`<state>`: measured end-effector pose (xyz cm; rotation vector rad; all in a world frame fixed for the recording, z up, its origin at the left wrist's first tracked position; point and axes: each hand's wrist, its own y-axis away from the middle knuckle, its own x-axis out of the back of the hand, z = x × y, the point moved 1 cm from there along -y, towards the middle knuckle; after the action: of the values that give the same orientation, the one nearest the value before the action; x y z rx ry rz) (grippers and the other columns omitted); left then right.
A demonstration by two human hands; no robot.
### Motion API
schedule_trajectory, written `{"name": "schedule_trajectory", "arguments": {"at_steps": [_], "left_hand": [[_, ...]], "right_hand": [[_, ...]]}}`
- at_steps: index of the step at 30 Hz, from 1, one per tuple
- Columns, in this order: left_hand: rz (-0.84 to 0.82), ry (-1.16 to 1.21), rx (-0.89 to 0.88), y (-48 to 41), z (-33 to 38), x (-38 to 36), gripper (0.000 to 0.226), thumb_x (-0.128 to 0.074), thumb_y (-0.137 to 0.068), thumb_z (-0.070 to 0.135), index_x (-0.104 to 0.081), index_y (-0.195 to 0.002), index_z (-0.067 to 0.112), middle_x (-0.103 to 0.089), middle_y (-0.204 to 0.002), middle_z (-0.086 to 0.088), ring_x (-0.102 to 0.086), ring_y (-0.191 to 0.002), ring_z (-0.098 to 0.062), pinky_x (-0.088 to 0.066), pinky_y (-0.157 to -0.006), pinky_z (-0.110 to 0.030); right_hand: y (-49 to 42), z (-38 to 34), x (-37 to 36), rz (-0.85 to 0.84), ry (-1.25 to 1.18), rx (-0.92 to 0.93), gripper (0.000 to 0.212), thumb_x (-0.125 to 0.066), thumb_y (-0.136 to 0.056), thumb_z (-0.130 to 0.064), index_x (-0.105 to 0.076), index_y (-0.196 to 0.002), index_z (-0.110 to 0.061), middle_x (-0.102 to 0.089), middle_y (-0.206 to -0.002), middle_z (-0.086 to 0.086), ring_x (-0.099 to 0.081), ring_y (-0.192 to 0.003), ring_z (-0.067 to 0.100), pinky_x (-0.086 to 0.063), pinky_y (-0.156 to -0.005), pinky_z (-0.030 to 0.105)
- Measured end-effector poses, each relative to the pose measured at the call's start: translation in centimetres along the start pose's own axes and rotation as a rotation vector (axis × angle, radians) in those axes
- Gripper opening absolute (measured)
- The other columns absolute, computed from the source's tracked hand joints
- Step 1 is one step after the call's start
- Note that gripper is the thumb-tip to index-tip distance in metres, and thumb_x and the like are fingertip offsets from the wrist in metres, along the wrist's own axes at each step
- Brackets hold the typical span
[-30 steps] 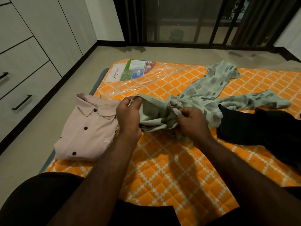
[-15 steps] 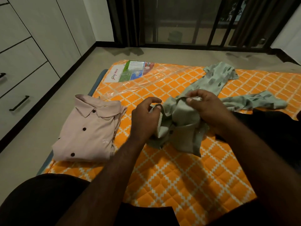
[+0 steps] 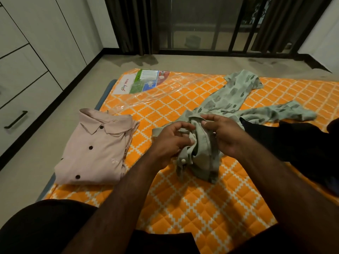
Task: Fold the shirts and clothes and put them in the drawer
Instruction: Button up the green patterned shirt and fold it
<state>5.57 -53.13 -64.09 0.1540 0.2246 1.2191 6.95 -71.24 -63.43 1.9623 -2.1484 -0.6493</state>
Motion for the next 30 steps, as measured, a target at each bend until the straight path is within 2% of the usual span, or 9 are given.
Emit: {"name": "schedule_trajectory", "arguments": {"at_steps": [4,9,11,13,16,19,24,27,30], "left_hand": [[-0.094,-0.058,0.029,0.0,-0.2,-0.2,0.04,-0.065,-0.088,-0.013,-0.064,-0.12,0.011,-0.057,-0.059,0.012,-0.051,-0.052,-0.008,-0.04,-0.046,-0.024],[-0.017,-0.016,0.058,-0.3,-0.4,-0.2,0.03,-0.062,-0.091,-0.01,-0.067,-0.114,0.008,-0.065,-0.08,-0.005,-0.054,-0.055,-0.01,-0.043,-0.048,-0.024],[0.03,-0.008,0.07,-0.4,-0.6,-0.1,0.028,-0.06,-0.092,-0.009,-0.071,-0.111,0.008,-0.068,-0.091,-0.01,-0.055,-0.06,-0.012,-0.043,-0.048,-0.024],[0.071,0.006,0.066,-0.5,-0.7,0.0,0.029,-0.058,-0.092,-0.01,-0.073,-0.108,0.008,-0.071,-0.096,-0.008,-0.055,-0.063,-0.013,-0.044,-0.049,-0.024],[0.121,0.044,0.04,-0.6,-0.8,0.2,0.032,-0.058,-0.091,-0.011,-0.074,-0.109,0.01,-0.073,-0.104,-0.005,-0.054,-0.064,-0.014,-0.043,-0.049,-0.025],[0.128,0.089,0.014,-0.8,-1.0,0.2,0.033,-0.06,-0.092,-0.009,-0.074,-0.111,0.013,-0.071,-0.103,-0.01,-0.052,-0.067,-0.018,-0.044,-0.049,-0.024],[0.188,0.111,0.034,-0.9,-1.3,0.3,0.018,-0.069,-0.091,0.004,-0.075,-0.107,0.012,-0.074,-0.093,-0.004,-0.063,-0.076,-0.021,-0.048,-0.059,-0.029],[0.227,0.089,0.018,-0.9,-1.5,0.2,0.014,-0.075,-0.088,0.005,-0.074,-0.102,0.005,-0.074,-0.089,-0.005,-0.069,-0.077,-0.016,-0.05,-0.057,-0.024],[0.213,0.051,-0.017,-0.9,-1.4,0.0,0.013,-0.076,-0.086,0.004,-0.073,-0.099,0.005,-0.074,-0.091,-0.007,-0.071,-0.079,-0.015,-0.051,-0.057,-0.021]], "right_hand": [[0.1,-0.2,0.1,-0.034,-0.128,-0.039,0.032,-0.052,-0.101,-0.001,-0.065,-0.13,-0.008,-0.069,-0.124,0.021,-0.07,-0.108,0.032,-0.062,-0.076,0.04],[0.9,-0.7,-0.2,-0.114,-0.201,-0.052,0.04,-0.045,-0.095,0.002,-0.064,-0.13,-0.006,-0.064,-0.129,0.023,-0.066,-0.088,0.023,-0.059,-0.063,0.03],[0.9,-0.7,-0.3,-0.141,-0.203,-0.054,0.044,-0.043,-0.091,0.004,-0.065,-0.128,-0.006,-0.062,-0.135,0.022,-0.061,-0.079,0.018,-0.05,-0.052,0.022],[0.7,-0.6,-0.3,-0.135,-0.031,-0.014,0.045,-0.044,-0.09,0.007,-0.067,-0.124,-0.009,-0.065,-0.13,0.02,-0.062,-0.086,0.021,-0.049,-0.062,0.027],[0.7,-0.4,-0.1,-0.065,0.318,0.095,0.035,-0.053,-0.092,0.006,-0.074,-0.109,-0.015,-0.072,-0.101,0.015,-0.065,-0.086,0.027,-0.053,-0.077,0.043],[0.4,-0.1,0.3,0.023,0.53,0.15,0.026,-0.07,-0.088,-0.005,-0.079,-0.103,-0.024,-0.076,-0.101,0.005,-0.072,-0.092,0.032,-0.06,-0.083,0.051],[0.5,-0.1,0.0,0.032,0.46,0.143,0.028,-0.078,-0.084,0.0,-0.08,-0.102,-0.021,-0.077,-0.098,0.007,-0.073,-0.087,0.024,-0.058,-0.071,0.039],[0.8,-0.1,-0.1,0.045,0.451,0.157,0.028,-0.085,-0.078,0.0,-0.08,-0.098,-0.018,-0.077,-0.091,0.016,-0.069,-0.079,0.026,-0.053,-0.068,0.039],[1.1,-0.2,-0.1,0.081,0.496,0.159,0.029,-0.09,-0.071,-0.002,-0.078,-0.095,-0.013,-0.077,-0.088,0.015,-0.073,-0.082,0.028,-0.059,-0.072,0.043]]}}
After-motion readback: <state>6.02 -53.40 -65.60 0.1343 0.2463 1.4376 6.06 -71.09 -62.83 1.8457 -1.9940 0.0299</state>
